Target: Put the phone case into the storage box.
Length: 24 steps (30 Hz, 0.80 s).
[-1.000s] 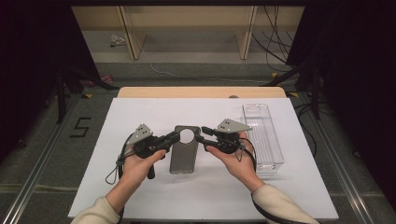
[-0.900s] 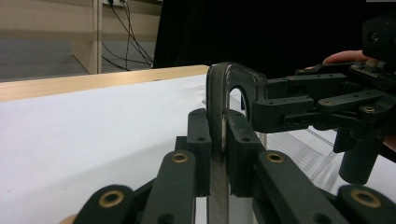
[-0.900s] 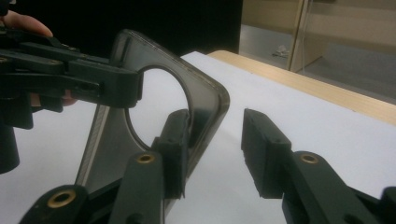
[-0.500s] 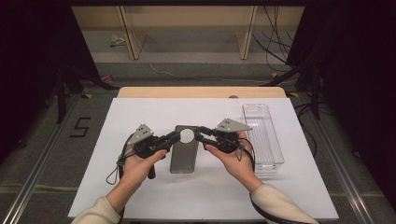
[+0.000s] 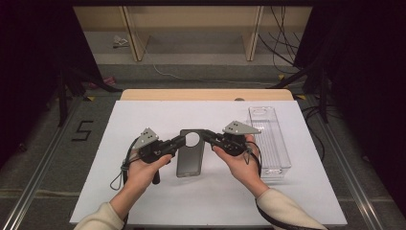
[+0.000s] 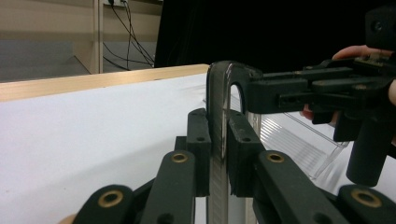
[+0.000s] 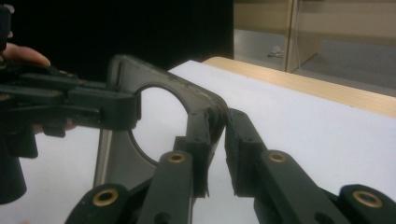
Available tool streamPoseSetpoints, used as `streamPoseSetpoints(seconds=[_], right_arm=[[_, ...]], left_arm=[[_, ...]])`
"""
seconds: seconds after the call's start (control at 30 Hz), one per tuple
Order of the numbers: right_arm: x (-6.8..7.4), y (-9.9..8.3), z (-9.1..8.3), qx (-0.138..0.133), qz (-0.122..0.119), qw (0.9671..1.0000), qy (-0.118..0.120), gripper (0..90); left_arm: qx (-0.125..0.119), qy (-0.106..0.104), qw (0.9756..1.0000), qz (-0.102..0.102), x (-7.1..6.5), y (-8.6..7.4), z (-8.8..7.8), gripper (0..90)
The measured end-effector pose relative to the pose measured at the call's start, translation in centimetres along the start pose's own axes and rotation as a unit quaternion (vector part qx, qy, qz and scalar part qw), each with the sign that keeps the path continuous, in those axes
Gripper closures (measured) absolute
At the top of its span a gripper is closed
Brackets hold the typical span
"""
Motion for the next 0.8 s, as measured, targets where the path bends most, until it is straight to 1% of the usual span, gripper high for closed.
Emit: streamPoseSetpoints(seconds=[0.07,0.23,0.47,0.57,0.67,0.8], right_arm=[[-0.06,0.12,-0.15,-0.001,0.007,1.0,-0.003,83.4],[0.03,0.43,-0.45,-0.006,0.012,0.9999,-0.006,85.0],[0.46,0.75,-0.72,-0.011,0.009,0.9998,-0.017,85.3],[0.68,0.87,-0.85,-0.01,0.006,0.9996,-0.025,85.4],[0.75,0.91,-0.85,-0.011,0.005,0.9995,-0.028,85.4],[0.77,0.9,-0.88,-0.01,0.006,0.9994,-0.034,85.5]], left_arm=[[0.002,0.0,1.0,0.001,-0.1,-0.05,0.07,80.8],[0.004,0.001,1.0,0.004,-0.21,-0.08,0.15,80.7],[0.008,0.005,0.9999,0.01,-0.25,-0.02,0.11,80.5],[0.01,0.005,0.9999,0.012,-0.29,0.0,0.11,79.9],[0.018,0.009,0.9996,0.019,-0.36,0.04,0.14,79.2],[0.03,0.013,0.9988,0.036,-0.57,0.04,0.2,75.8]])
Point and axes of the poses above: each handheld gripper's, and its own axes: z roughly forward along the jaws, y roughly out of its top, x roughly to its left, the point moved 3 cm from there along z, roughly forward along the jaws, and after that the axes turned 7 degrees about -y, right-handed, at the moved point
